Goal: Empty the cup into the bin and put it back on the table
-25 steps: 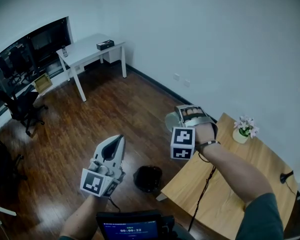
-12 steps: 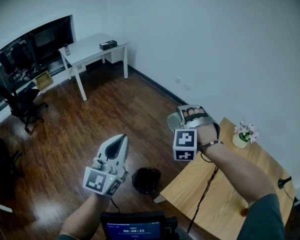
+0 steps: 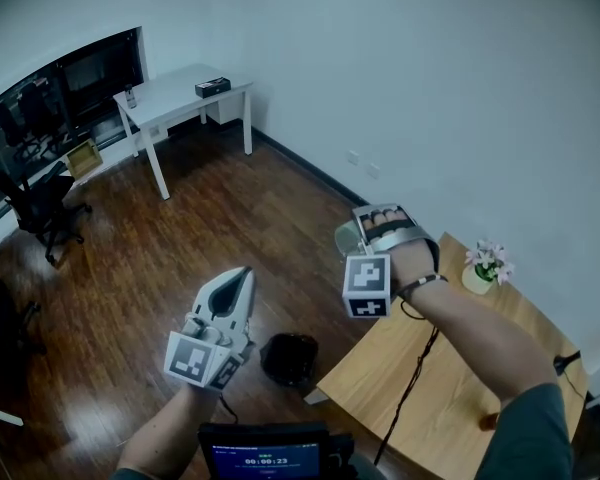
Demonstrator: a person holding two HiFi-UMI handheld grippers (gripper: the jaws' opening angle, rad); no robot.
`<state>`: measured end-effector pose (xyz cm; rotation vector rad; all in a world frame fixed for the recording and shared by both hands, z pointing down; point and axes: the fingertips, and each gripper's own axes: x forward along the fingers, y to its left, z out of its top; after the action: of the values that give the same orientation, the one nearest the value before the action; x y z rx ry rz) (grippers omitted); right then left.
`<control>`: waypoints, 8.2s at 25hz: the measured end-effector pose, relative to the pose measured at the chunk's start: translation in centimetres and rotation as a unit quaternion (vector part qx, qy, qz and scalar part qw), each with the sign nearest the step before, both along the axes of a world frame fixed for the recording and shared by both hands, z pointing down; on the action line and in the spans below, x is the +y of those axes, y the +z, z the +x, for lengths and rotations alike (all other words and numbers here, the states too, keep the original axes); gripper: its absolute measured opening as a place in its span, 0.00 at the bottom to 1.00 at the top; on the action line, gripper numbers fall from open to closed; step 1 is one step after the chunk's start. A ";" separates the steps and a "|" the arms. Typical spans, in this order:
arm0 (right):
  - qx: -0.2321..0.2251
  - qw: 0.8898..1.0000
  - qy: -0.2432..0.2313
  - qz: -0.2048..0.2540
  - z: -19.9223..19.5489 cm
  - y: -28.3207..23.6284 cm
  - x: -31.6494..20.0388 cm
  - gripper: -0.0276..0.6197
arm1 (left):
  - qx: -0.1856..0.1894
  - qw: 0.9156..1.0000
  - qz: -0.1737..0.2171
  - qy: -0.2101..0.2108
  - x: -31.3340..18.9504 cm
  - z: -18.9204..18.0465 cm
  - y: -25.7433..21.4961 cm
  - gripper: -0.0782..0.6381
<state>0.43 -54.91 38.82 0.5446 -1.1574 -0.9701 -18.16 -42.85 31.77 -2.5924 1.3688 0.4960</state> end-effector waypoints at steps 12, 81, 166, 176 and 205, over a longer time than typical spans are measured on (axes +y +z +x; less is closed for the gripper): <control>0.007 1.000 0.002 -0.008 -0.3 -1.1 0.3 0.65 | -0.005 1.000 -0.004 -0.001 0.2 0.2 0.3 0.10; 0.065 0.995 -0.058 0.048 -3.6 -2.1 -0.2 0.65 | -0.008 1.000 -0.022 -0.015 0.1 -1.2 1.2 0.10; -0.712 0.567 0.411 -0.051 32.0 12.9 38.5 0.65 | -0.088 0.932 -0.120 0.331 22.9 37.7 9.6 0.10; -0.717 0.541 0.434 -0.063 31.1 20.3 39.4 0.65 | -0.120 0.912 -0.181 0.348 22.9 40.2 17.1 0.10; -0.721 0.542 0.433 0.000 27.9 26.4 42.3 0.65 | -0.154 0.888 -0.242 0.358 24.4 42.1 25.6 0.10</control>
<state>28.38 -12.63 65.18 1.8824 -1.8980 0.6776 23.91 -18.46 57.38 -3.3568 0.4226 -0.2294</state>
